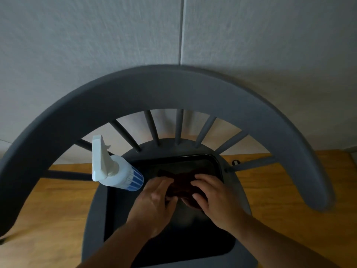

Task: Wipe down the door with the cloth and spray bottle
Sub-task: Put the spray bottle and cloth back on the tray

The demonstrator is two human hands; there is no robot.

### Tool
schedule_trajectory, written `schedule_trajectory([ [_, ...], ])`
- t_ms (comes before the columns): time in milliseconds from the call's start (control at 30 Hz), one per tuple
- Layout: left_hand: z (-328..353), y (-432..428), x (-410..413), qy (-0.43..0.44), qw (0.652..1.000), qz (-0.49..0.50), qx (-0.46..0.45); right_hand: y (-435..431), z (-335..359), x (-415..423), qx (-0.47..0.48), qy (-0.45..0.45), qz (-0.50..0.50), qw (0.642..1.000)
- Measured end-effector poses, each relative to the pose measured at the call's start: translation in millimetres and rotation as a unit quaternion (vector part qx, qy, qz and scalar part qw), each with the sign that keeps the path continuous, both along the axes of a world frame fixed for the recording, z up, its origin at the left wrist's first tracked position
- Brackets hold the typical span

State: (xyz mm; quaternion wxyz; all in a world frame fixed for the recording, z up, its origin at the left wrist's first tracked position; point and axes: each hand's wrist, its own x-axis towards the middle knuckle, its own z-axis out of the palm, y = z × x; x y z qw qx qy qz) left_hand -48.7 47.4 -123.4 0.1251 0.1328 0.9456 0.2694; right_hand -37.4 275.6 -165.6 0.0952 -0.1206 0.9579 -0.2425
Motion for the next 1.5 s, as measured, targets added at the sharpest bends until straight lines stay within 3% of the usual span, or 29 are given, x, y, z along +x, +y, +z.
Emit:
schedule_trajectory([
  [167, -34, -1, -10, 0.035, 0.991, -0.091, -0.097, 0, -13, 4, 0.067, 0.038, 0.05, 0.996],
  [367, -36, -2, 12, 0.057, 0.98, -0.077, -0.176, 25, -16, 1, 0.128, 0.052, 0.099, 0.985],
  [567, -28, 5, -17, 0.032, 0.989, -0.044, -0.14, 15, 8, -29, 0.087, 0.067, 0.029, 0.994],
  [733, -32, 10, -33, -0.044, 0.983, -0.063, -0.169, 1, 14, -47, 0.12, -0.047, 0.039, 0.991],
  [967, -37, 8, -29, -0.03, 0.997, -0.009, -0.077, 8, 13, -44, 0.033, -0.042, 0.03, 0.998],
  [1100, -41, 11, -32, 0.006, 0.997, 0.071, -0.007, 10, 10, -54, 0.027, 0.026, 0.033, 0.999],
  [1333, -49, 8, -25, 0.005, 0.995, 0.05, -0.086, 6, 2, -43, 0.09, 0.022, -0.013, 0.996],
  [1500, -50, 1, -18, -0.002, 0.988, -0.027, -0.155, 15, -2, -33, 0.138, -0.009, 0.046, 0.989],
])
